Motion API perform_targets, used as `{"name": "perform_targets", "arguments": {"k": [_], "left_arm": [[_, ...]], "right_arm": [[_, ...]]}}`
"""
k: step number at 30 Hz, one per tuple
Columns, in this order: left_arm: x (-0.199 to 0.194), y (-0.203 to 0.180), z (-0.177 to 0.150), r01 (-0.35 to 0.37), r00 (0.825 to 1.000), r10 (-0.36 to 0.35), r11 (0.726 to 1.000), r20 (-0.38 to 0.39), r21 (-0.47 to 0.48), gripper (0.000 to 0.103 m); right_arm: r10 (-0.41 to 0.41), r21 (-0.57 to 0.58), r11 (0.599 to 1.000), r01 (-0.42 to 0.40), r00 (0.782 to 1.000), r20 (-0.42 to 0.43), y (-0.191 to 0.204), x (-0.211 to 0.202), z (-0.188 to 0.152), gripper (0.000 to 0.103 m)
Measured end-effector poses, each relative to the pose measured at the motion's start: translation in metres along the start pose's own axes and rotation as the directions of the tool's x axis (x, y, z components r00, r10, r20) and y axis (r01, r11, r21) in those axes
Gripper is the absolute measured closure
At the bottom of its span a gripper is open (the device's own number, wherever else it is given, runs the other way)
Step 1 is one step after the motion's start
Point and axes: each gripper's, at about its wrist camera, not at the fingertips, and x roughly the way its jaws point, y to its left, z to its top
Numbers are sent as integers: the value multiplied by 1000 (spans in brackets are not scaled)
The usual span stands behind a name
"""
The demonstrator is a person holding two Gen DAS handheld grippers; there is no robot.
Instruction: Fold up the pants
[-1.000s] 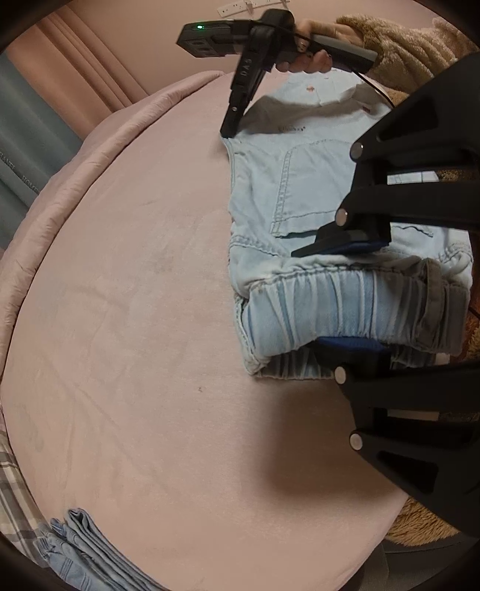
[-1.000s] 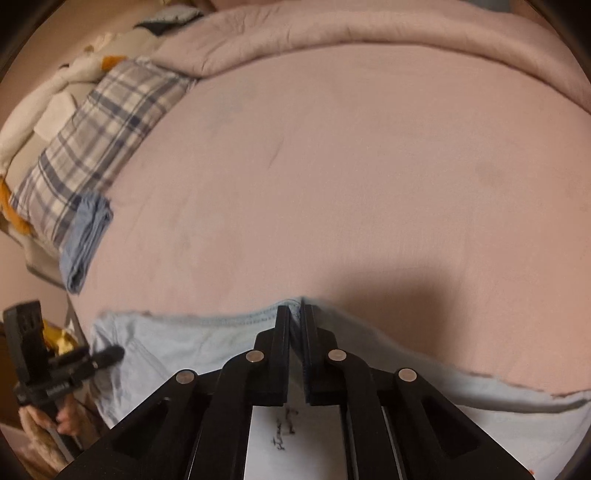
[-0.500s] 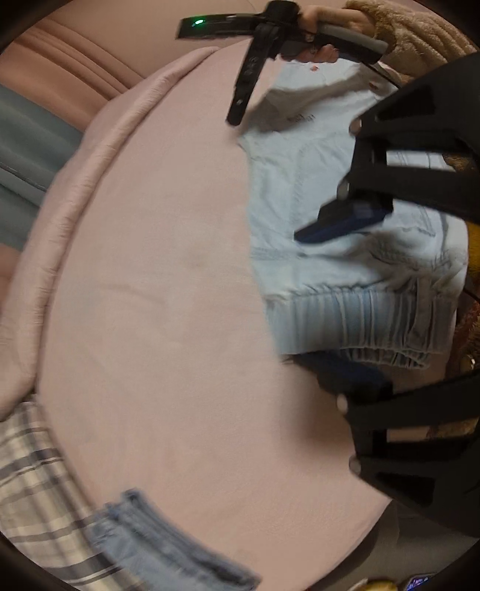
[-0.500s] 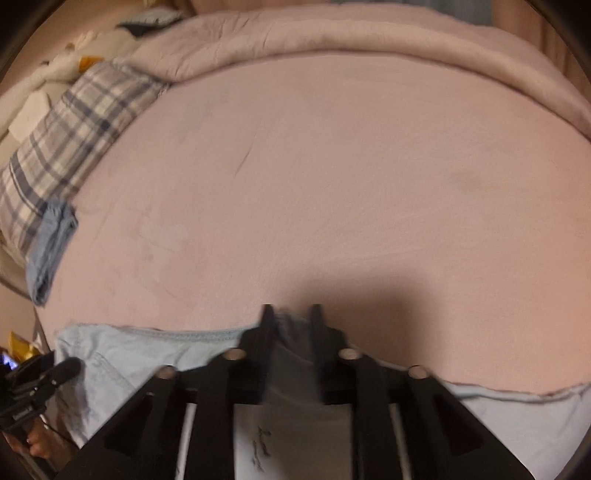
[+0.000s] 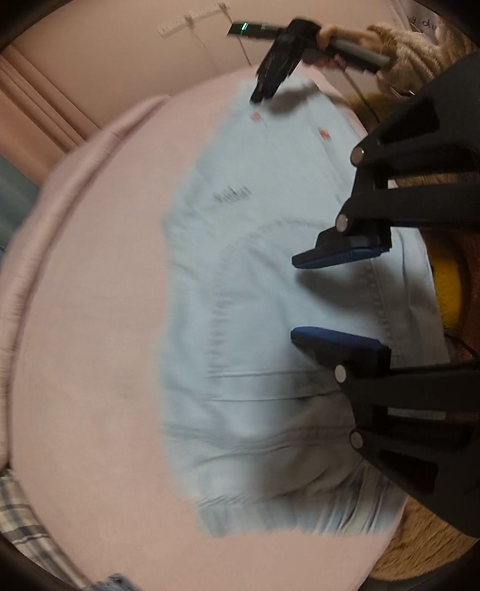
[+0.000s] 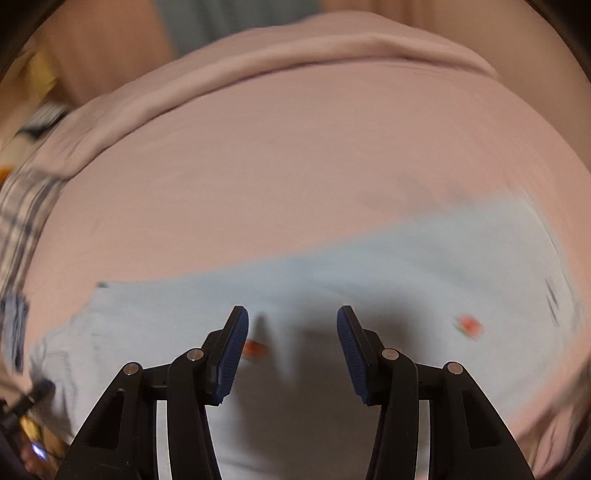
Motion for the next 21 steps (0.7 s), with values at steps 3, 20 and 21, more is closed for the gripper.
{"name": "perform_targets", "arguments": {"k": [3, 20, 21], "left_arm": [[5, 4, -2, -37, 999, 37, 999, 9, -3, 81], [6, 7, -3, -33, 999, 33, 999, -1, -37, 83], [6, 7, -2, -34, 999, 34, 999, -1, -36, 83]], "right_arm": [[-32, 97, 995, 34, 999, -23, -44, 1, -17, 53], [-220, 491, 866, 99, 956, 195, -189, -66, -25, 64], [-211, 501, 861, 89, 958, 192, -193, -63, -23, 69]]}}
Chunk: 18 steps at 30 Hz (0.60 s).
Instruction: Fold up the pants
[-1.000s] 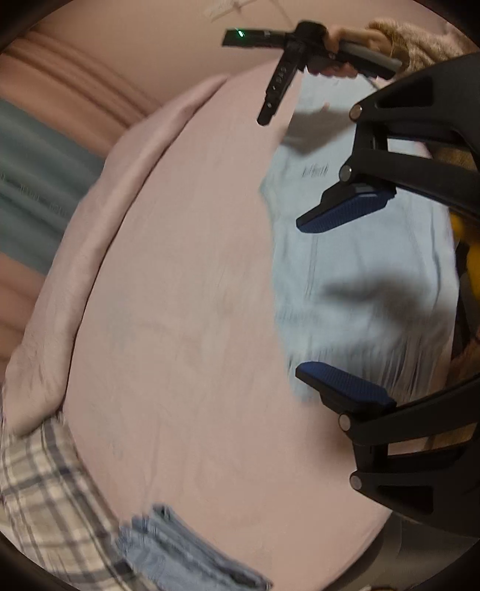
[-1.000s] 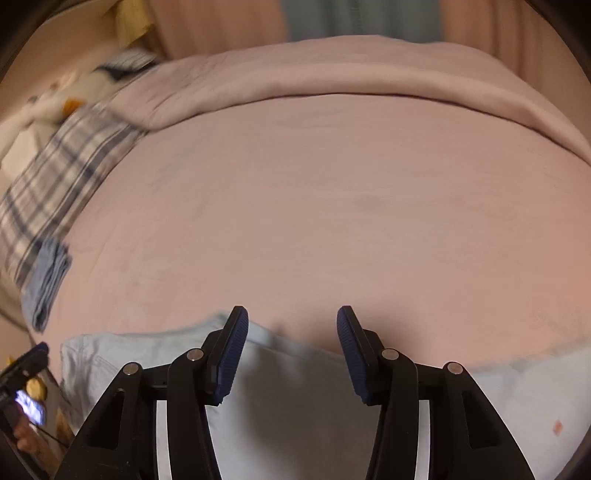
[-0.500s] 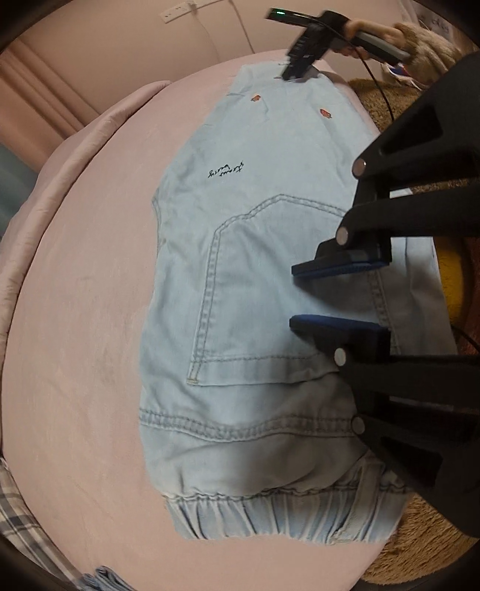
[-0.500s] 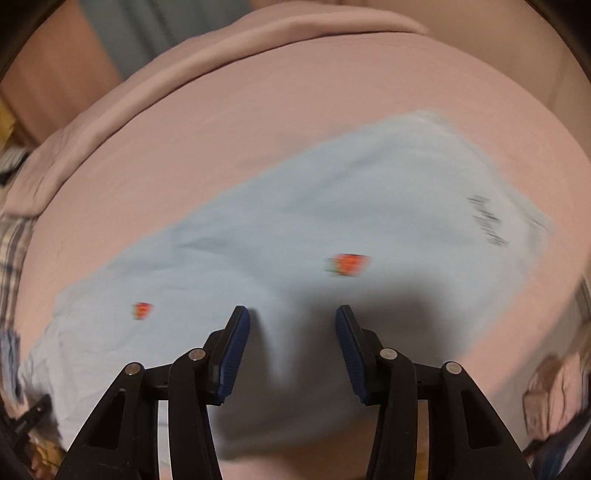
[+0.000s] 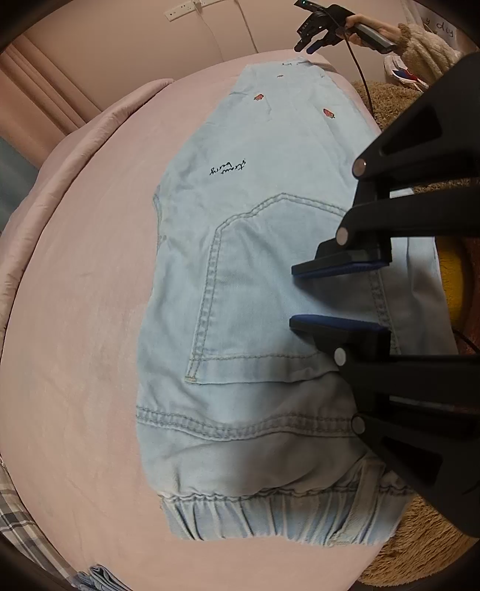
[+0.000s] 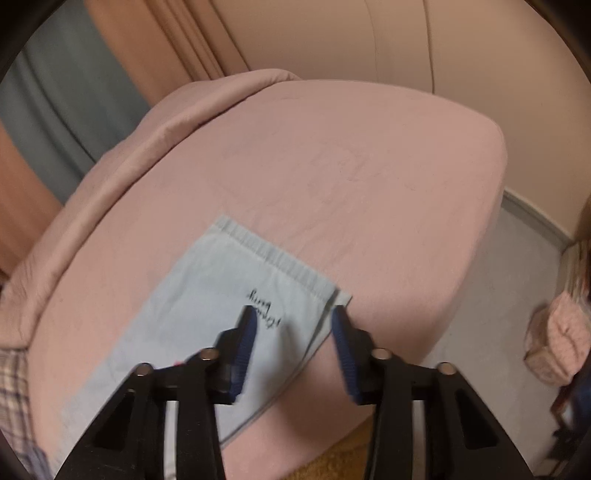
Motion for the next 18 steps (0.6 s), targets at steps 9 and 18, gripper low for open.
{"name": "perform_targets", "arguments": {"k": [9, 18], "left_arm": [[2, -2, 1, -5, 1000, 5, 1000, -7, 5, 83], [3, -3, 2, -10, 1000, 10, 1000, -11, 7, 83]], "right_arm": [[-10, 58, 998, 13, 998, -55, -3, 31, -2, 79], [-29, 47, 999, 27, 999, 46, 5, 6, -2, 97]]}}
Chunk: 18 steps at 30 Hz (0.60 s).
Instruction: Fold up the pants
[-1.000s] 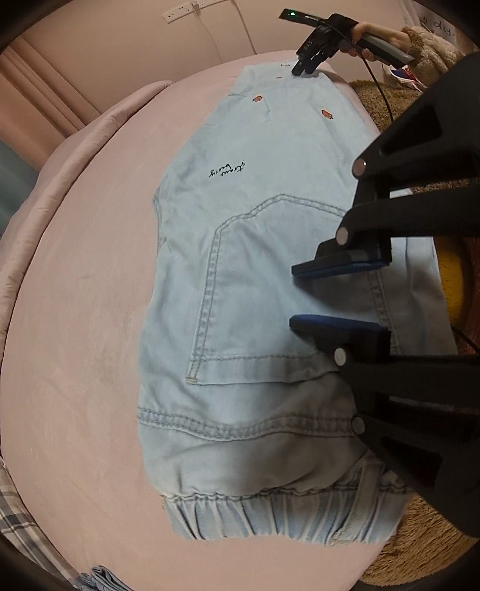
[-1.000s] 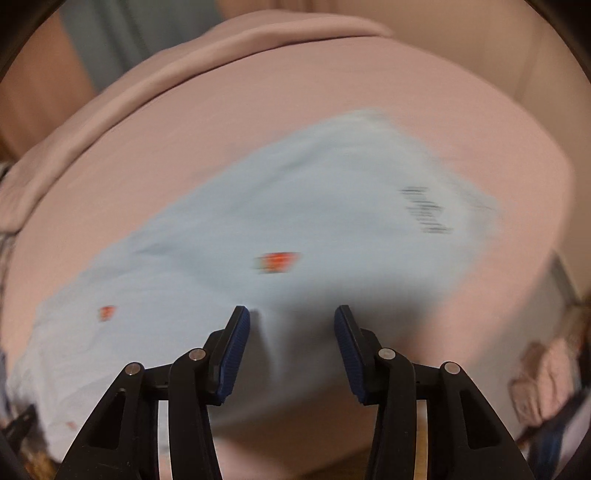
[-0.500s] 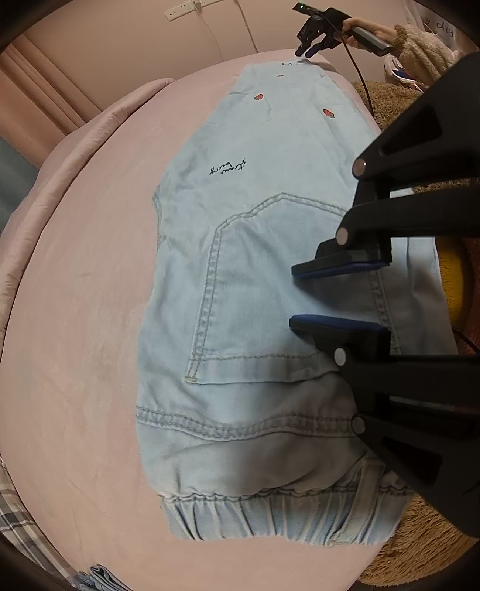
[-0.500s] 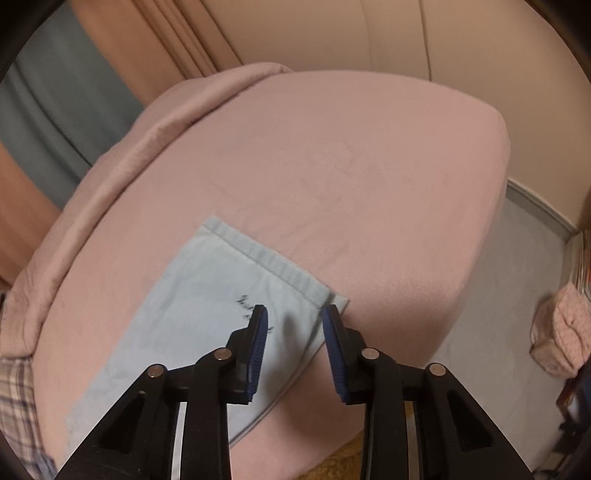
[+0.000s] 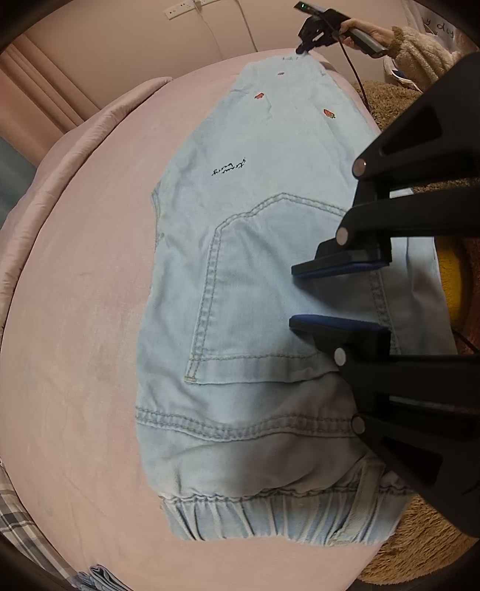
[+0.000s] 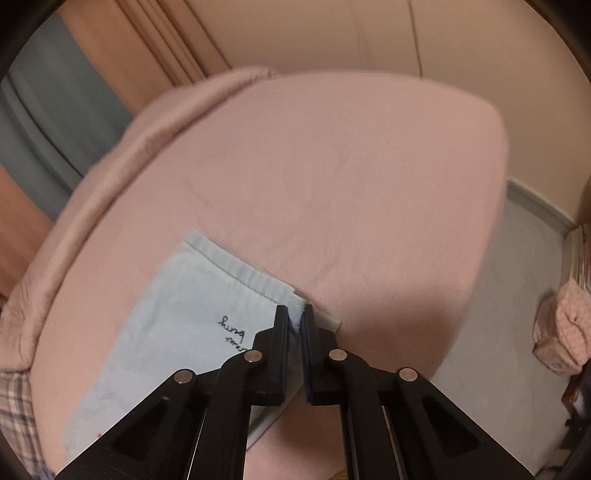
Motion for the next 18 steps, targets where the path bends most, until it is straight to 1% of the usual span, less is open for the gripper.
{"name": "perform_targets", "arguments": {"k": [1, 3, 4, 7, 10, 11, 13, 14, 15, 16, 17, 18], "left_arm": [[0, -1, 0, -3, 1000, 3, 1000, 0, 2, 83], [1, -3, 1, -10, 1000, 10, 1000, -4, 10, 83], [1, -3, 1, -11, 1000, 11, 1000, -6, 10, 83], [0, -6, 5, -16, 1000, 16, 1000, -22, 13, 83], [-3, -16, 14, -37, 998, 39, 999, -39, 38, 83], [-4, -21, 17, -30, 999, 32, 998, -30, 47, 83], [-8, -35, 28, 2, 1000, -2, 998, -3, 66, 80], [-9, -45, 36, 21, 1000, -22, 997, 11, 73, 79], [-8, -53, 42, 35, 999, -37, 996, 22, 80, 77], [-6, -60, 48, 47, 998, -50, 995, 31, 87, 77], [-2, -66, 54, 63, 997, -66, 994, 36, 93, 75], [7, -77, 63, 95, 995, -99, 991, 31, 93, 75]], "right_arm": [[-6, -1, 1000, 6, 1000, 27, 0, -8, -1, 97], [9, 11, 1000, -9, 999, 34, -6, -9, -2, 97], [12, 14, 1000, -12, 1000, 26, -9, -5, -2, 98], [7, 49, 999, -4, 999, -52, -22, 23, -8, 98], [1, 37, 999, 1, 999, -49, -20, 25, -9, 98], [-15, 25, 1000, 16, 998, -57, -18, 23, -7, 97], [-48, -4, 999, 48, 996, -75, -10, 16, 0, 90], [-56, -22, 998, 55, 997, -57, -6, 9, 4, 85], [-55, -37, 998, 53, 998, -36, -4, 3, 6, 73], [-45, -53, 998, 44, 999, -17, 1, -1, 10, 64], [-22, -78, 997, 21, 1000, -6, 9, -4, 17, 49], [2, -94, 996, -2, 1000, -4, 14, -2, 22, 47]]}}
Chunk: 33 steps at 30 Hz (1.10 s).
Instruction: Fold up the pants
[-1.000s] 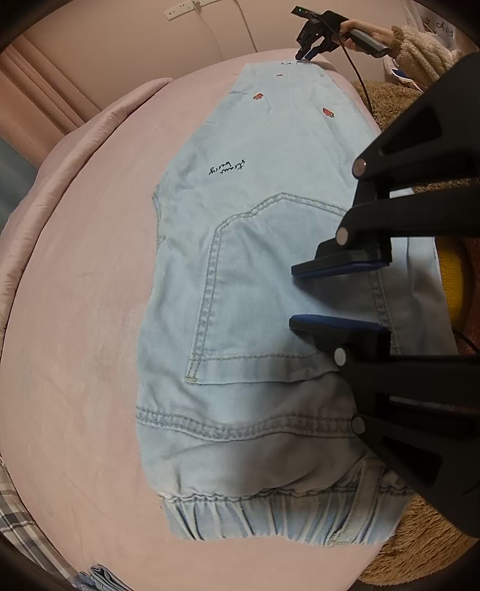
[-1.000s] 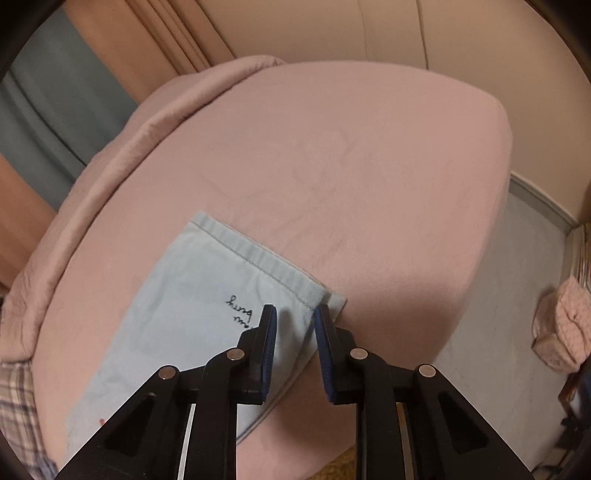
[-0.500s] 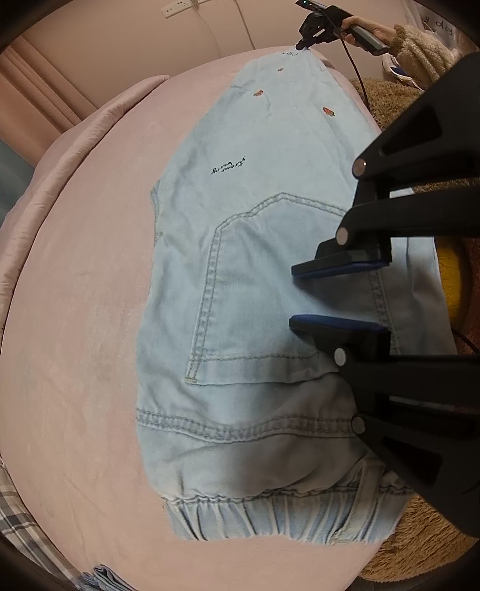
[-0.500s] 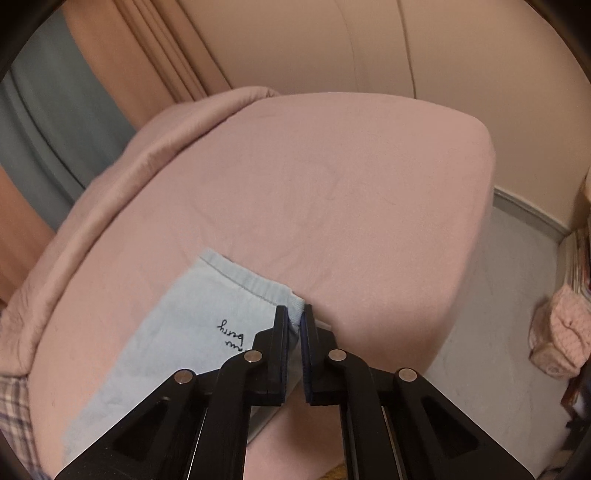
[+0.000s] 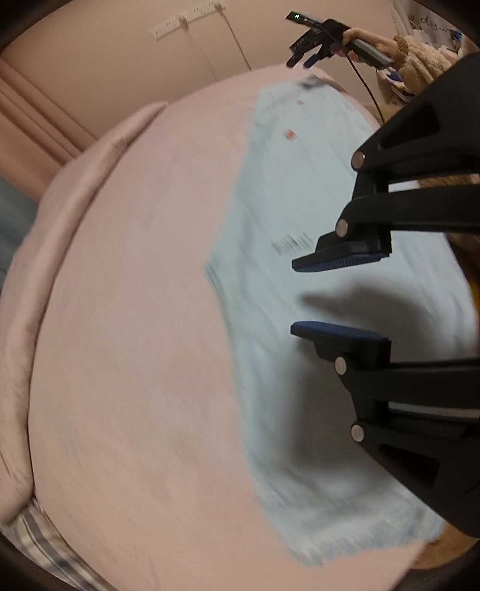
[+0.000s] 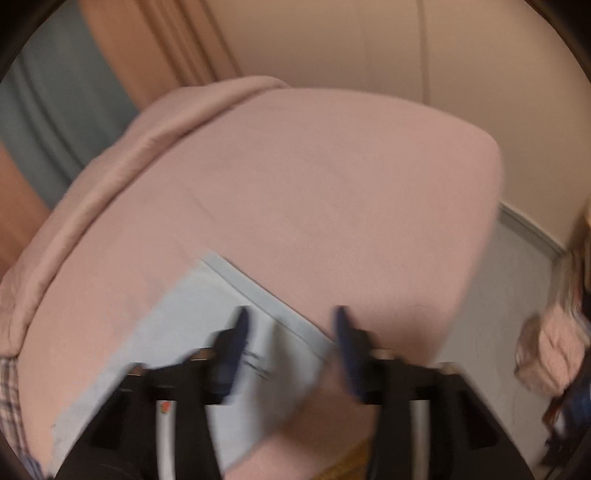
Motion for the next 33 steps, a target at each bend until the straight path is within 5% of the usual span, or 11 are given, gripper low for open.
{"name": "perform_targets", "arguments": {"k": [4, 11, 13, 14, 18, 28, 32, 33], "left_arm": [[38, -13, 23, 82, 996, -84, 996, -38, -42, 75], [85, -26, 42, 74, 994, -80, 994, -72, -81, 75], [86, -26, 44, 77, 994, -83, 994, -74, -81, 75], [88, -25, 44, 80, 993, -87, 993, -76, -86, 75], [85, -20, 39, 90, 992, -98, 991, -80, -100, 75], [74, -23, 30, 69, 996, -72, 995, -55, -69, 72], [54, -37, 18, 77, 996, -78, 997, -34, -23, 38], [48, -41, 13, 82, 996, -82, 997, -22, 2, 38]], "right_arm": [[91, -76, 993, -95, 994, -64, 27, 23, 20, 47], [45, -145, 987, -72, 983, -177, 52, 87, 35, 47], [52, -138, 987, -79, 981, -189, 50, 95, 33, 66], [74, -141, 985, -102, 980, -186, 49, 96, 32, 84], [107, -128, 985, -118, 990, -90, 43, 72, 32, 93], [77, -122, 989, -90, 991, -105, 40, 90, 26, 94], [37, -160, 986, -53, 994, -104, 42, 66, 27, 81], [31, -167, 985, -46, 996, -89, 38, 56, 25, 72]]}}
